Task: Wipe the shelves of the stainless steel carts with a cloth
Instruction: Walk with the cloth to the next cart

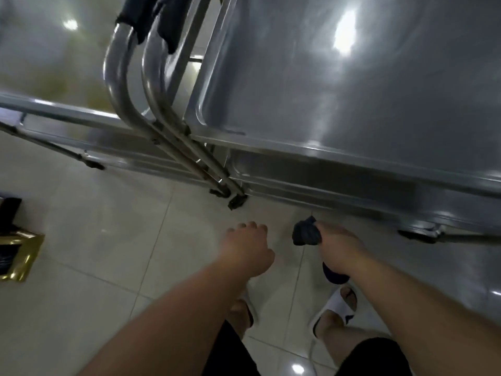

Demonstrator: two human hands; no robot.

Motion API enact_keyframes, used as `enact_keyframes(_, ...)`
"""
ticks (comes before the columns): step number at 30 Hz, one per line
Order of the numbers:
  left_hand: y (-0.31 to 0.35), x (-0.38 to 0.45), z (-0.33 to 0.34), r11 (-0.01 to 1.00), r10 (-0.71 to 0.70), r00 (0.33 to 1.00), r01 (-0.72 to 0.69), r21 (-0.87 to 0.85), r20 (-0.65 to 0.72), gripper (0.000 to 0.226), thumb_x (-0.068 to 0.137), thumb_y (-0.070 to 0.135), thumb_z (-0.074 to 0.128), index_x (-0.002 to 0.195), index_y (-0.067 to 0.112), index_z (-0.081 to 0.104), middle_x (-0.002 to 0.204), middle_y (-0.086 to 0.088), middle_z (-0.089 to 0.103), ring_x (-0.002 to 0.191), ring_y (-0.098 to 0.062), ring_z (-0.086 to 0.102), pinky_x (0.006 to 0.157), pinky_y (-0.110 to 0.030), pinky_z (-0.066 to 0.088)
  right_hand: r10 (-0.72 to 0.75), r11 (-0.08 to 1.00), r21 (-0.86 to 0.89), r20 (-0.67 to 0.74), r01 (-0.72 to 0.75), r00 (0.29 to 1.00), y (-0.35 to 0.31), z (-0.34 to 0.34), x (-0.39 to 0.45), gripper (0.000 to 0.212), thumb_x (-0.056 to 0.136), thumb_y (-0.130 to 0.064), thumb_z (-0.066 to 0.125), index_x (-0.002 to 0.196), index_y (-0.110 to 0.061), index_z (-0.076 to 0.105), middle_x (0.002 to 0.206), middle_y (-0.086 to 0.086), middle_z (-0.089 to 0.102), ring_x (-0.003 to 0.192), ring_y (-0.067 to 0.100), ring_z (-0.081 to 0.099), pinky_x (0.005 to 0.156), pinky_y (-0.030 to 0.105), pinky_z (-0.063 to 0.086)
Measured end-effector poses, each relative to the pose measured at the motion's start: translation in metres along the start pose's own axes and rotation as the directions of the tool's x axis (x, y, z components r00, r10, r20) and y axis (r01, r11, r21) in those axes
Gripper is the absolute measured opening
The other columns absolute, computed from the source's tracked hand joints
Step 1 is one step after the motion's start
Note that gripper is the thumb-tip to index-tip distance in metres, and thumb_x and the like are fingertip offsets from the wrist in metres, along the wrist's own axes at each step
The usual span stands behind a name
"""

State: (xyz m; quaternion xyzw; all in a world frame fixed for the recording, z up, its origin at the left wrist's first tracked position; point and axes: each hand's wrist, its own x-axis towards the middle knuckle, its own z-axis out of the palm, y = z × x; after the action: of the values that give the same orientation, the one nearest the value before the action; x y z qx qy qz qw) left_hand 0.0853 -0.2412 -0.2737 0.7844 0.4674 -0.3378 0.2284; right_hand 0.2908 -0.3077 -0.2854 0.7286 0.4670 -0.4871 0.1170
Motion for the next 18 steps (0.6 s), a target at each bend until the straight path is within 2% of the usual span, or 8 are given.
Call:
enact_keyframes(3, -0.008, 0.045, 0.025, 1.000, 0.025, 0.999, -0.025, 0.009, 0.022, 0.055, 0.102, 0.051, 0.050, 0.146, 0.019, 0.048, 0.141, -0.008, 0.055, 0.128, -0.030, 0.053, 0.098, -0.045, 0.043, -0.019, 0.997, 0.067, -0.060, 0.023, 0.998, 0.006, 0.030, 0.051, 0.017, 0.101, -0.007, 0.044, 0.105, -0.024, 0.045, 0.106, 0.010, 0.057, 0.102, 0.028, 0.059, 0.090, 0.039, 0.048)
enact_keyframes(5, -0.013, 0.070, 0.037, 0.999, 0.031, 0.999, -0.031, 0.015, 0.021, 0.057, 0.103, 0.050, 0.051, 0.151, 0.020, 0.045, 0.146, -0.008, 0.053, 0.132, -0.031, 0.052, 0.104, -0.046, 0.043, -0.050, 0.994, 0.087, -0.105, 0.059, 0.993, 0.010, 0.045, 0.077, 0.023, 0.100, -0.001, 0.043, 0.090, -0.022, 0.042, 0.097, 0.011, 0.055, 0.097, 0.030, 0.060, 0.087, 0.039, 0.047)
enact_keyframes(7, -0.018, 0.100, 0.055, 0.999, 0.051, 0.999, -0.051, 0.013, -0.013, 0.055, 0.103, 0.048, 0.051, 0.151, 0.019, 0.047, 0.147, -0.008, 0.054, 0.133, -0.031, 0.053, 0.105, -0.046, 0.043, -0.067, 0.995, 0.068, -0.115, 0.075, 0.991, 0.016, 0.060, 0.107, 0.031, 0.101, 0.003, 0.043, 0.083, -0.022, 0.042, 0.092, 0.009, 0.054, 0.096, 0.026, 0.056, 0.083, 0.036, 0.040)
enact_keyframes(9, -0.023, 0.131, 0.071, 0.998, 0.058, 0.997, -0.058, 0.015, -0.041, 0.056, 0.102, 0.047, 0.053, 0.150, 0.019, 0.048, 0.146, -0.008, 0.055, 0.133, -0.031, 0.053, 0.104, -0.046, 0.044, -0.074, 0.997, 0.017, -0.101, 0.076, 0.992, 0.021, 0.070, 0.136, 0.024, 0.104, 0.000, 0.043, 0.094, -0.018, 0.054, 0.096, 0.007, 0.055, 0.100, 0.021, 0.051, 0.085, 0.032, 0.037)
enact_keyframes(10, -0.025, 0.146, 0.079, 0.998, 0.062, 0.997, -0.060, 0.024, -0.054, 0.056, 0.101, 0.047, 0.054, 0.150, 0.020, 0.048, 0.145, -0.007, 0.055, 0.133, -0.031, 0.053, 0.103, -0.046, 0.045, -0.075, 0.997, 0.008, -0.090, 0.076, 0.993, 0.024, 0.075, 0.150, 0.018, 0.104, -0.002, 0.045, 0.109, -0.013, 0.059, 0.104, 0.010, 0.059, 0.103, 0.021, 0.052, 0.086, 0.031, 0.038)
enact_keyframes(12, -0.030, 0.178, 0.091, 0.997, 0.070, 0.994, -0.067, 0.033, -0.090, 0.057, 0.100, 0.048, 0.055, 0.149, 0.021, 0.049, 0.144, -0.007, 0.056, 0.132, -0.031, 0.054, 0.102, -0.047, 0.046, -0.044, 0.998, -0.052, -0.099, 0.039, 0.994, 0.027, 0.078, 0.177, 0.034, 0.101, -0.008, 0.049, 0.134, -0.012, 0.054, 0.123, 0.015, 0.062, 0.109, 0.027, 0.059, 0.091, 0.031, 0.044)
enact_keyframes(14, -0.033, 0.211, 0.100, 0.996, 0.081, 0.988, -0.077, 0.037, -0.128, 0.057, 0.098, 0.047, 0.055, 0.149, 0.021, 0.051, 0.144, -0.007, 0.057, 0.132, -0.031, 0.056, 0.101, -0.046, 0.046, -0.045, 0.996, -0.080, -0.151, 0.034, 0.988, 0.029, 0.078, 0.198, 0.041, 0.101, -0.011, 0.048, 0.142, -0.017, 0.053, 0.127, 0.011, 0.063, 0.111, 0.027, 0.062, 0.099, 0.038, 0.051)
enact_keyframes(18, -0.038, 0.275, 0.116, 0.993, 0.106, 0.976, -0.096, 0.062, -0.190, 0.056, 0.097, 0.050, 0.055, 0.147, 0.024, 0.051, 0.141, -0.003, 0.057, 0.130, -0.028, 0.057, 0.087, -0.043, 0.045, -0.103, 0.987, -0.141, -0.222, 0.073, 0.970, 0.035, 0.074, 0.250, 0.041, 0.103, -0.012, 0.047, 0.142, -0.022, 0.047, 0.128, 0.009, 0.061, 0.110, 0.028, 0.062, 0.099, 0.046, 0.052)
